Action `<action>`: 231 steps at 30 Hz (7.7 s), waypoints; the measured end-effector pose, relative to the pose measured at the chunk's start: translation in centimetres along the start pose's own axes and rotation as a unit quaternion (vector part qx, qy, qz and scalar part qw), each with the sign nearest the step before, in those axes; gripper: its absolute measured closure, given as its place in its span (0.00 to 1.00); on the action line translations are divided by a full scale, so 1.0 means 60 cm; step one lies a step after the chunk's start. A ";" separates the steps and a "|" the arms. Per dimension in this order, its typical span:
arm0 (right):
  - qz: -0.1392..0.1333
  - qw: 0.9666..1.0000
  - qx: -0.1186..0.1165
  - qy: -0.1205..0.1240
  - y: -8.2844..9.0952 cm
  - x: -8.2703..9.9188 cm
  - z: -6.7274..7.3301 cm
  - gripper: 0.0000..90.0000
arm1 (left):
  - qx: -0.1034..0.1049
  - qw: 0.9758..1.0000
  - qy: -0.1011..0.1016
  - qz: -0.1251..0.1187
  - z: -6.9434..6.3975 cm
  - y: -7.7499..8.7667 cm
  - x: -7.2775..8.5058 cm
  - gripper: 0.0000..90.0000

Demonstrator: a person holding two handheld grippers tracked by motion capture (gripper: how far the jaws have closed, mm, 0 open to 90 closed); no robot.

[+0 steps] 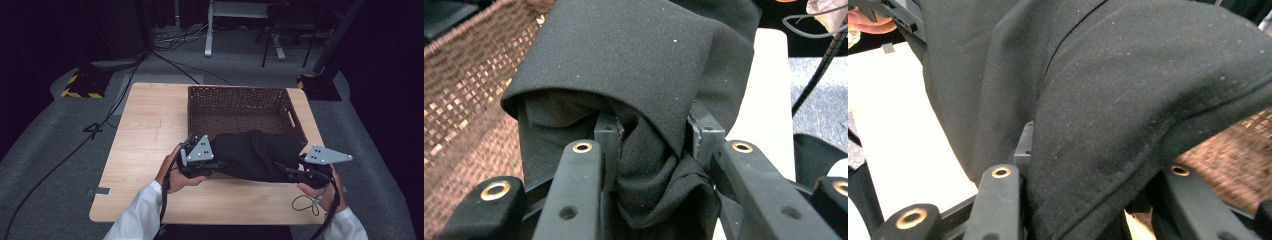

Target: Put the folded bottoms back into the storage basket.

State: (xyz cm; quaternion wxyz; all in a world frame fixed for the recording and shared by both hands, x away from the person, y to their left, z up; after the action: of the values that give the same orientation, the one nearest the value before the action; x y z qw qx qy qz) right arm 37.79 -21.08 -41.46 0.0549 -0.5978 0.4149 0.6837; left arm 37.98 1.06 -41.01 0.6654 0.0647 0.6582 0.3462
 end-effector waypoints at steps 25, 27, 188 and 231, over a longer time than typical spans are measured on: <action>0.003 0.999 0.023 0.034 -0.015 -0.103 -0.061 0.68 | -0.048 0.998 0.000 -0.028 0.076 0.013 -0.067 0.74; 0.005 0.999 0.025 0.038 -0.024 -0.107 -0.066 0.68 | -0.052 0.998 -0.001 -0.026 0.081 0.011 -0.068 0.74; 0.078 0.990 0.118 0.016 -0.031 0.065 -0.125 0.28 | -0.213 0.956 0.045 0.197 0.140 0.088 0.265 0.19; 0.125 0.974 0.132 -0.133 0.007 0.303 -0.150 0.26 | -0.181 0.948 0.220 0.142 0.106 0.129 0.419 0.19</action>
State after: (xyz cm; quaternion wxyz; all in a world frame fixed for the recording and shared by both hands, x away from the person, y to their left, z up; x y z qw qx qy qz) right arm 39.41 -34.72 -56.38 0.1018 -0.4323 0.5622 0.6976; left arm 38.26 22.94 -56.91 0.4487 -0.0414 0.6985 0.5559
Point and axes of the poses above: each handheld gripper's, and its own axes: y roughly backward along the jaws, x roughly out of its underside, z roughly to its left, the point moved 9 cm from there along -y, roughly forward along the jaws, and after that the axes turned 2 degrees about z, right-handed, at the moved point
